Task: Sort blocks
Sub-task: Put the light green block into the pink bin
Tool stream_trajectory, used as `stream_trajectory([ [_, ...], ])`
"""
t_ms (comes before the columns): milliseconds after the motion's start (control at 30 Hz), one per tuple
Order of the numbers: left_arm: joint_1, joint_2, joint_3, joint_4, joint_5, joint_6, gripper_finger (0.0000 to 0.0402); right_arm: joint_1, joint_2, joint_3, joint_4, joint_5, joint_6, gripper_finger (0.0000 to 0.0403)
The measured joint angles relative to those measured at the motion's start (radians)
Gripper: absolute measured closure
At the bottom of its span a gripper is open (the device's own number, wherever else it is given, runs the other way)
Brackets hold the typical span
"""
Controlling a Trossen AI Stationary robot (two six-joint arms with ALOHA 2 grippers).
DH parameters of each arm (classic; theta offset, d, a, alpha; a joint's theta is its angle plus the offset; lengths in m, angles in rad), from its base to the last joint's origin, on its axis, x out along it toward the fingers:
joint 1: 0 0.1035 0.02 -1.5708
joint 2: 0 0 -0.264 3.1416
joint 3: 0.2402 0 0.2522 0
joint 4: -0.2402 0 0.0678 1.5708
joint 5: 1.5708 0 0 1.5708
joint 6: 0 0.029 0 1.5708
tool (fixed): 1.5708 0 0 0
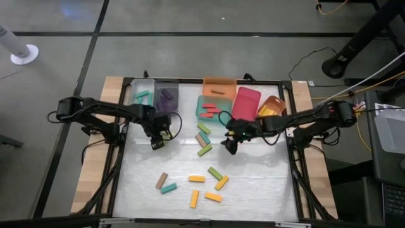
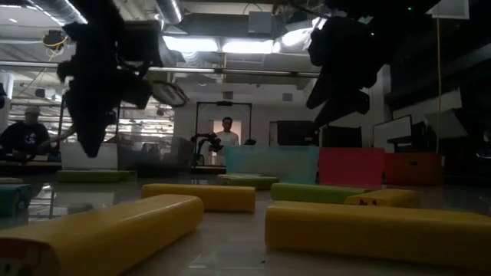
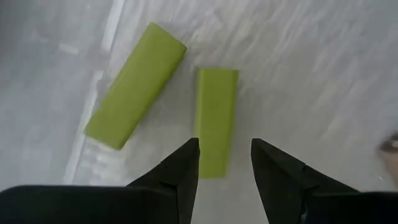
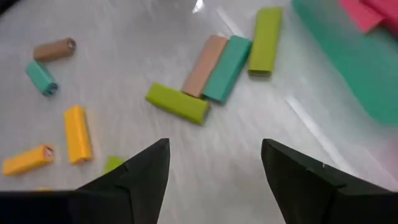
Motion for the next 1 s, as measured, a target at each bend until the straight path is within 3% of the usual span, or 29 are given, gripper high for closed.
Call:
stream_trajectory([
  [433, -0.012, -0.005, -0.194, 0.257, -0.053, 0.002, 0.0269, 0.052, 0.017, 0.0, 0.207, 0.156, 0.073, 0.015],
  [633, -0.028, -0.005, -0.198, 0.261, -0.09, 0.035, 0.0315, 0.052, 0.017, 0.0, 0.286, 0.257, 0.059, 0.015],
  [767, -0.039, -0.005, -0.2, 0.278, -0.093, 0.012, 0.0319, 0.052, 0.017, 0.0, 0.323, 0.287, 0.019, 0.015],
  [1000, -0.038, -0.017, -0.147, 0.352, 0.045, -0.002, 0.0319, 0.052, 0.017, 0.0, 0.374, 0.278, -0.098, 0.015],
])
